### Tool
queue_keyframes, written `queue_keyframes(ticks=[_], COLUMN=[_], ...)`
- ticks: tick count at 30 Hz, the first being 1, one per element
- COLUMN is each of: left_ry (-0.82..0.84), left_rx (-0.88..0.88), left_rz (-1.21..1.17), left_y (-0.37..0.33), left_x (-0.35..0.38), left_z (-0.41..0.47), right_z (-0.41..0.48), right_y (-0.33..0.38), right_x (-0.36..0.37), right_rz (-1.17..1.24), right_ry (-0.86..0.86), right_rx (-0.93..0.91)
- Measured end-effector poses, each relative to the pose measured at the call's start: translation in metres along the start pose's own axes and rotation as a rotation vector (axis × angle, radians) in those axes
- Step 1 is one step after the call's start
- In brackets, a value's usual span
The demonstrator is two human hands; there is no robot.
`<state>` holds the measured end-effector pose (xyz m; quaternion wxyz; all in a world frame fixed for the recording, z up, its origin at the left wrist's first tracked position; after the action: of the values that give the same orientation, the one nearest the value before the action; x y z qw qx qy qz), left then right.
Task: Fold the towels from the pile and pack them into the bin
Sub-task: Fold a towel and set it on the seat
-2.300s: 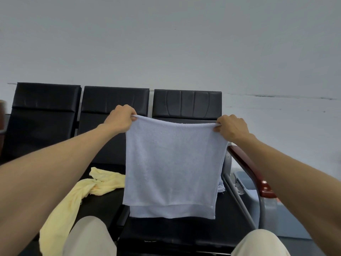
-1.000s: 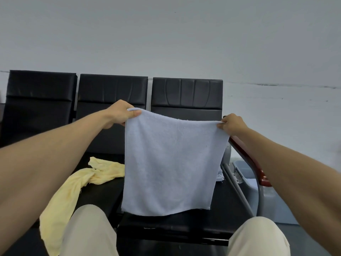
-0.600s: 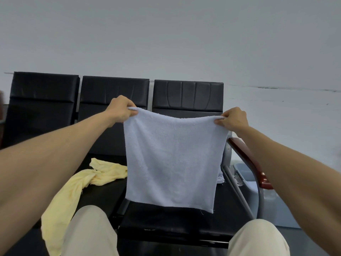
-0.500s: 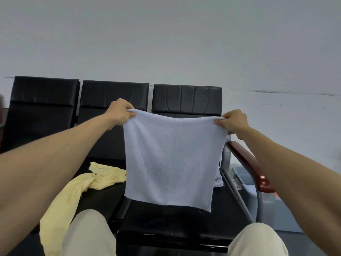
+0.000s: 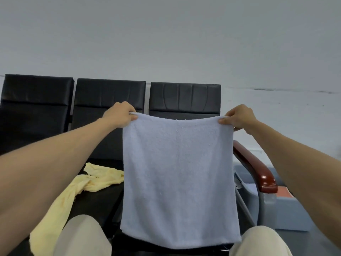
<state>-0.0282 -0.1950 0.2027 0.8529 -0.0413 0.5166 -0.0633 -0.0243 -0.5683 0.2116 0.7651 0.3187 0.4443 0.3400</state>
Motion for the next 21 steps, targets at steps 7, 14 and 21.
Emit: queue_keyframes(ticks=[7, 14, 21], left_ry=[0.144, 0.169, 0.315], left_rx=[-0.2, -0.214, 0.073], left_rz=[-0.303, -0.499, -0.321], left_y=[-0.007, 0.007, 0.017], left_x=[0.106, 0.187, 0.214], left_z=[-0.003, -0.034, -0.097], right_z=[0.015, -0.012, -0.072], right_y=[-0.089, -0.156, -0.204], right_x=[0.058, 0.101, 0.116], right_rz=[-0.232, -0.085, -0.238], right_ry=[0.065, 0.121, 0.288], right_rx=[0.075, 0.16, 0.12])
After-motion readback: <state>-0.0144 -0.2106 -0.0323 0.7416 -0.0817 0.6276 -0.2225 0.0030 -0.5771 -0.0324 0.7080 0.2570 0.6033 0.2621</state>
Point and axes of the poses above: each hand's wrist, its own z-axis towards the middle knuckle, its own x-axis out of the palm, y = z × x, the point moved 1 cm from there along z, towards the middle knuckle, and after that the axes turned 15 degrees about z, right-handed, at the moved point
